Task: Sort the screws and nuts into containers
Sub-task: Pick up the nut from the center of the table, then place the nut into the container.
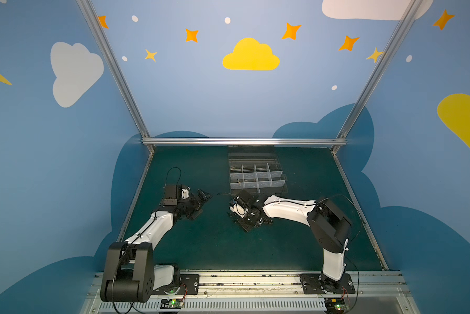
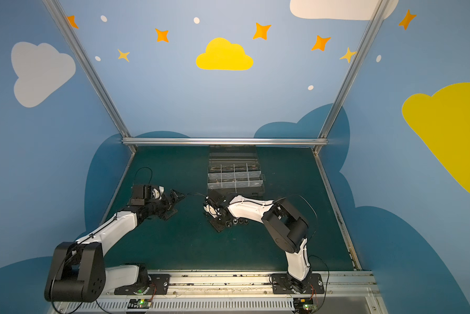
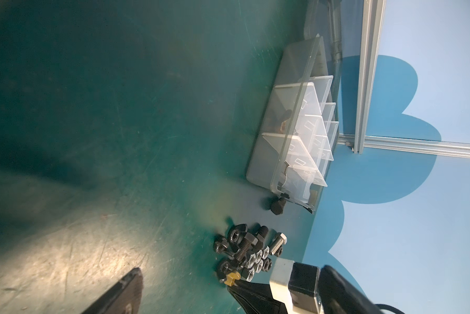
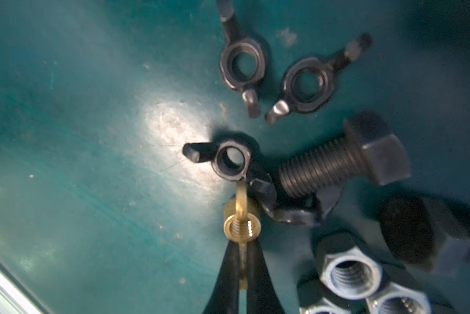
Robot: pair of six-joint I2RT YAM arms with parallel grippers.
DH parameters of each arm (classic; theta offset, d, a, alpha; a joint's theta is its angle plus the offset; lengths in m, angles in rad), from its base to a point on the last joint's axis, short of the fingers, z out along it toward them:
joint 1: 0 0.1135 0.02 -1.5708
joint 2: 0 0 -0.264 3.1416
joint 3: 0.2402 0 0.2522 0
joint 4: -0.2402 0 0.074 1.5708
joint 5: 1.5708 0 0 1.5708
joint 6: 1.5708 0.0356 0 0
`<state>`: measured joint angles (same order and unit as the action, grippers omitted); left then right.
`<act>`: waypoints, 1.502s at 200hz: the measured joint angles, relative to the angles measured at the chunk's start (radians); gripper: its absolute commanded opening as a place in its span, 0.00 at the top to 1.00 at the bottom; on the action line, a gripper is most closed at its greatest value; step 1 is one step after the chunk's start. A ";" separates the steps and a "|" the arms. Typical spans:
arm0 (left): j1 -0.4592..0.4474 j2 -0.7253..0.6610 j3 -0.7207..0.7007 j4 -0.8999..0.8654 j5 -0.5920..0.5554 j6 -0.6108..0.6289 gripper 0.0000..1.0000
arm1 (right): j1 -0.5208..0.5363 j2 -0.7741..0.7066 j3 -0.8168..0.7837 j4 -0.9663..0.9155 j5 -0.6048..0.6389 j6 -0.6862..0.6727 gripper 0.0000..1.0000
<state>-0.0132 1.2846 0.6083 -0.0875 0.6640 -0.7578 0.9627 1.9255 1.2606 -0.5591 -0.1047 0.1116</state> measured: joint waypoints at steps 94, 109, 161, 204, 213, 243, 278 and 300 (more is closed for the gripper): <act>0.001 0.000 0.000 -0.001 0.001 0.002 0.00 | -0.036 -0.121 0.080 -0.080 -0.035 -0.048 1.00; 0.001 0.000 0.000 -0.001 0.004 0.002 0.00 | -0.060 -0.154 0.129 -0.098 -0.039 -0.066 1.00; 0.001 -0.017 0.000 -0.008 0.015 -0.001 0.00 | -0.165 -0.161 0.344 -0.120 -0.041 -0.134 1.00; 0.002 -0.019 0.003 -0.030 0.026 -0.002 0.00 | -0.229 -0.001 0.560 -0.124 -0.021 -0.158 1.00; 0.002 -0.019 0.005 -0.036 0.028 -0.002 0.00 | -0.239 0.042 0.600 -0.127 -0.011 -0.158 1.00; 0.002 -0.023 0.027 -0.060 0.029 -0.001 0.00 | -0.270 0.179 0.702 -0.138 -0.003 -0.153 1.00; 0.002 -0.052 0.038 -0.074 0.027 -0.001 0.00 | -0.298 0.282 0.766 -0.153 -0.009 -0.149 1.00; 0.002 -0.056 0.038 -0.078 0.026 -0.002 0.00 | -0.310 0.317 0.786 -0.159 -0.011 -0.150 1.00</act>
<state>-0.0113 1.2282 0.6460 -0.1658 0.6899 -0.7597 0.6529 2.2421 2.0468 -0.7185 -0.1162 -0.0380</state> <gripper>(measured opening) 0.997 0.049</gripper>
